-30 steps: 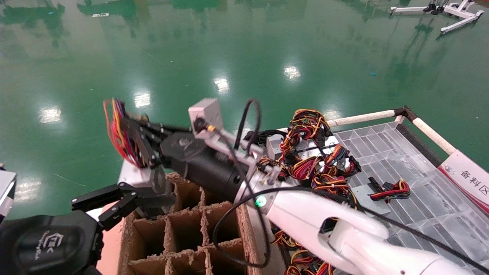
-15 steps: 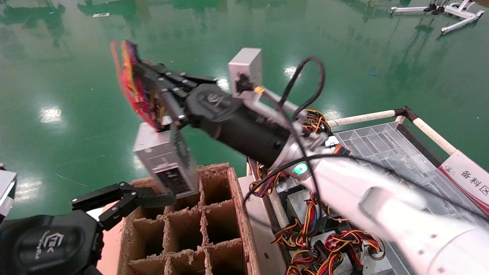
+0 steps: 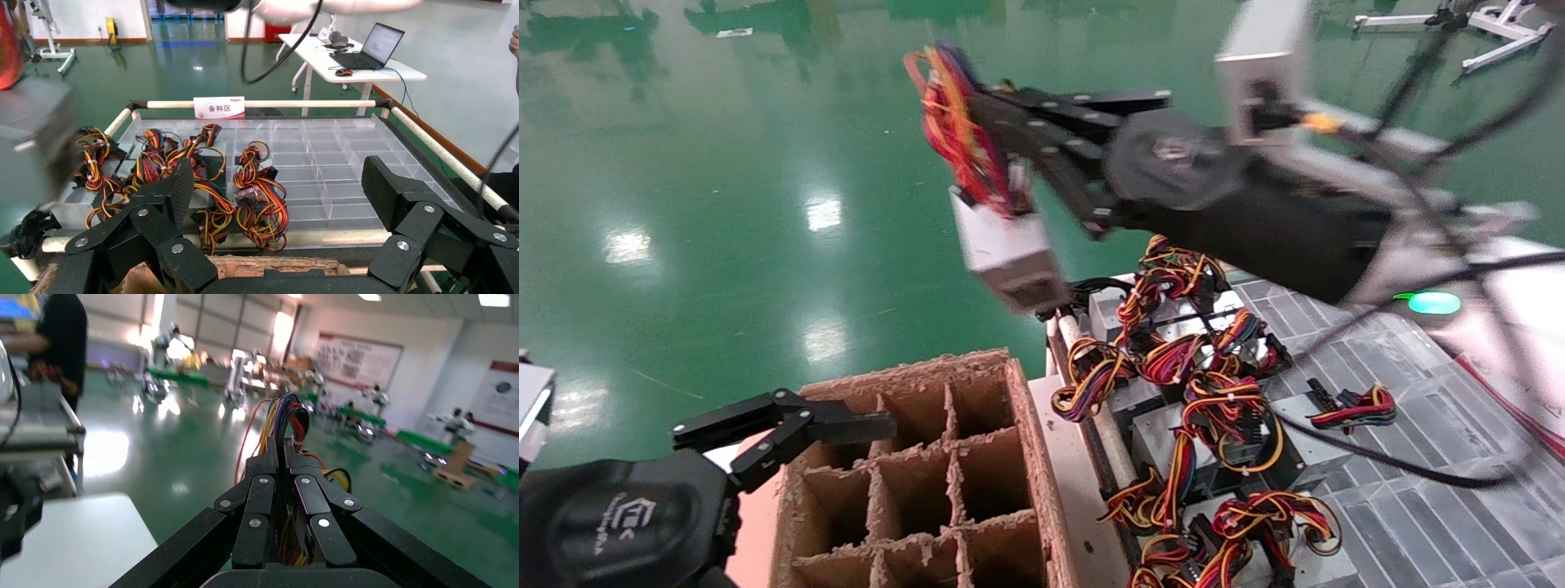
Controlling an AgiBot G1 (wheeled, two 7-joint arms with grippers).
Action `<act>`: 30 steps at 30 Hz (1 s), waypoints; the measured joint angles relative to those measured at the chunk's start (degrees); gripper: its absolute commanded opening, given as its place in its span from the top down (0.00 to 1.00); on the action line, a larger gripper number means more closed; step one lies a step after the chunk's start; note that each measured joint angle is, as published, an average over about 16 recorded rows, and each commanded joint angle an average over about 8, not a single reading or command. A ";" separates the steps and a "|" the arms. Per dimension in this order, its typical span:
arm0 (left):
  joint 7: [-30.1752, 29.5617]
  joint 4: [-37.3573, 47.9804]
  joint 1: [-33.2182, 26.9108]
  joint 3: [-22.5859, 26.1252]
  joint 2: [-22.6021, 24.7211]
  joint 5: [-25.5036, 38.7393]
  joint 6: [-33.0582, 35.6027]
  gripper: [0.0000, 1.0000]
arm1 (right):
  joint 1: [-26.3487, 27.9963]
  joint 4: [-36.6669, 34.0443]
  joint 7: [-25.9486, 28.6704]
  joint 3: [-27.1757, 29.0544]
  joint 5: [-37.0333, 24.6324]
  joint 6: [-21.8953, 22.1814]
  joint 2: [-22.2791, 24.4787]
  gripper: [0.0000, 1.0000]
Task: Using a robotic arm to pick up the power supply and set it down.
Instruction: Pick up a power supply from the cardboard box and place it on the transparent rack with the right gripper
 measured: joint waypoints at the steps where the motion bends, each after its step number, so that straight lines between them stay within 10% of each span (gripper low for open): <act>1: 0.00 0.00 0.00 0.00 0.00 0.00 0.00 0.00 | 0.62 2.27 0.38 -0.21 -0.53 1.34 1.87 1.00; 13: 0.01 0.00 0.00 0.02 -0.01 -0.01 -0.01 0.00 | 8.21 17.40 7.21 -3.96 -7.92 11.26 17.70 1.00; 30: 0.02 0.00 -0.01 0.04 -0.02 -0.03 -0.02 0.00 | 19.16 18.39 20.82 -8.15 -23.18 2.48 33.21 1.00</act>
